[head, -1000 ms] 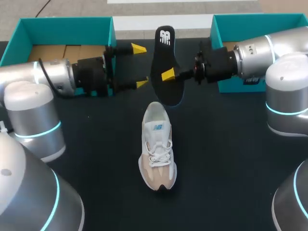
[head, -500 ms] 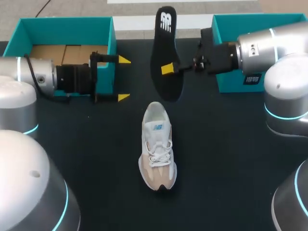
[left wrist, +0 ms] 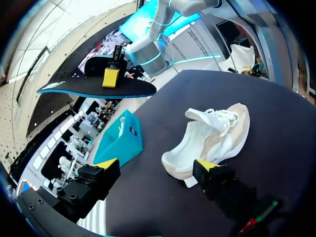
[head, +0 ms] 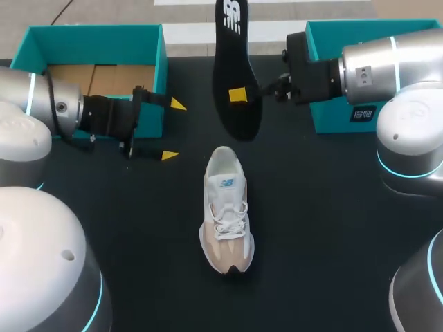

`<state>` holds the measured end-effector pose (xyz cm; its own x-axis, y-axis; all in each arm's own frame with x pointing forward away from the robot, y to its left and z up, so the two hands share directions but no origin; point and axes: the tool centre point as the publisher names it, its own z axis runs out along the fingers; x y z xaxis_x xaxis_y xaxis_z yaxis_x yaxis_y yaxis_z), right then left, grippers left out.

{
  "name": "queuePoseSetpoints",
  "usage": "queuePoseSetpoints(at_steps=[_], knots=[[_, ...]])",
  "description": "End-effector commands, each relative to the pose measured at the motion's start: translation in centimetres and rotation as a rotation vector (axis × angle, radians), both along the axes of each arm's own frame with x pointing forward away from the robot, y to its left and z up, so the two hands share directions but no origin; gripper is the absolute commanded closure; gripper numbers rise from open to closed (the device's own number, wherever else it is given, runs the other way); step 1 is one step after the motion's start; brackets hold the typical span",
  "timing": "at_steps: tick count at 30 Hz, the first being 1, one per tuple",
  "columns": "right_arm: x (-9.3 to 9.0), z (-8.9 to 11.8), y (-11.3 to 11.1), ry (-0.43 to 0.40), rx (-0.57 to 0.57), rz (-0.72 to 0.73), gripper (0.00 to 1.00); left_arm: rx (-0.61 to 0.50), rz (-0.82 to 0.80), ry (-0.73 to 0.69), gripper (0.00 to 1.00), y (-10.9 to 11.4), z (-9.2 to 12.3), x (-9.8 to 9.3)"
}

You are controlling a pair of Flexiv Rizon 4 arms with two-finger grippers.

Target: Take the shoe out of the shoebox, open the shoe tongue, remove and reinsert the insole, then place the shoe into the shoebox

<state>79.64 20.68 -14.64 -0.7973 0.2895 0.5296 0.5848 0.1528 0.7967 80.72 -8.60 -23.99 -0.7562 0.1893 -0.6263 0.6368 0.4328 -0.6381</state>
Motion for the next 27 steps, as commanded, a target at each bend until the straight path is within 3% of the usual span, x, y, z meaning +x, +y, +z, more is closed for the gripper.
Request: queuePoseSetpoints(at_steps=[1,23,27], knots=[[-0.1,-0.2,0.1,-0.002,0.002,-0.005,1.0,0.007,-0.005,0.003,0.0,0.1,0.1,0.0],[-0.1,-0.2,0.1,-0.002,0.002,-0.005,1.0,0.007,-0.005,0.003,0.0,0.1,0.1,0.0],[-0.1,-0.2,0.1,-0.002,0.002,-0.005,1.0,0.039,0.013,0.063,0.0,-0.3,-1.0,0.4]])
